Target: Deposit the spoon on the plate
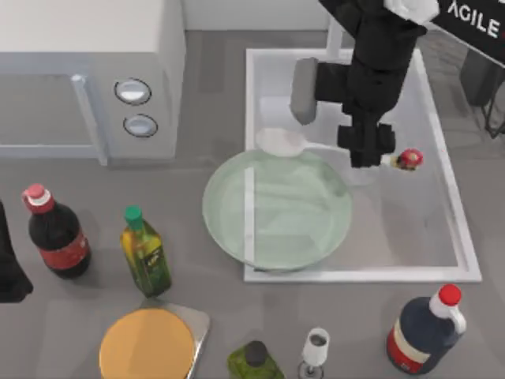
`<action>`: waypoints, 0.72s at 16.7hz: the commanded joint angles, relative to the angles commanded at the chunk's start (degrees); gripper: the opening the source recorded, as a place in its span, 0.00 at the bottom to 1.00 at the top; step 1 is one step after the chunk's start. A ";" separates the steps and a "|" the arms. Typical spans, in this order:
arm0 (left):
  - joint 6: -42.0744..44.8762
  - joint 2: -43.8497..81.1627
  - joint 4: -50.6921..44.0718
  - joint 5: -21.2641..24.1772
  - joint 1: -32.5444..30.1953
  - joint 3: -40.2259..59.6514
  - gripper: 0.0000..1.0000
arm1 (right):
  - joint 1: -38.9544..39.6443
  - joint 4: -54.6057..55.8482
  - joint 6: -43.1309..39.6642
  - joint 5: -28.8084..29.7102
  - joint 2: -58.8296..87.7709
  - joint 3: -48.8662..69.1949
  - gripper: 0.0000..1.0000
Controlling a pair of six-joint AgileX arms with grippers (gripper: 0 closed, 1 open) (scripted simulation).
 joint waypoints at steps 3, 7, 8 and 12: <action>0.00 0.00 0.00 0.00 0.00 0.00 1.00 | 7.53 -1.67 -0.04 0.19 6.72 9.01 0.00; 0.00 0.00 0.00 0.00 0.00 0.00 1.00 | 11.00 -2.25 -0.02 0.39 9.61 12.64 0.00; 0.00 0.00 0.00 0.00 0.00 0.00 1.00 | 11.00 -2.25 -0.02 0.39 9.61 12.64 0.00; 0.00 0.00 0.00 0.00 0.00 0.00 1.00 | 10.82 -2.26 0.11 0.36 9.51 12.47 0.00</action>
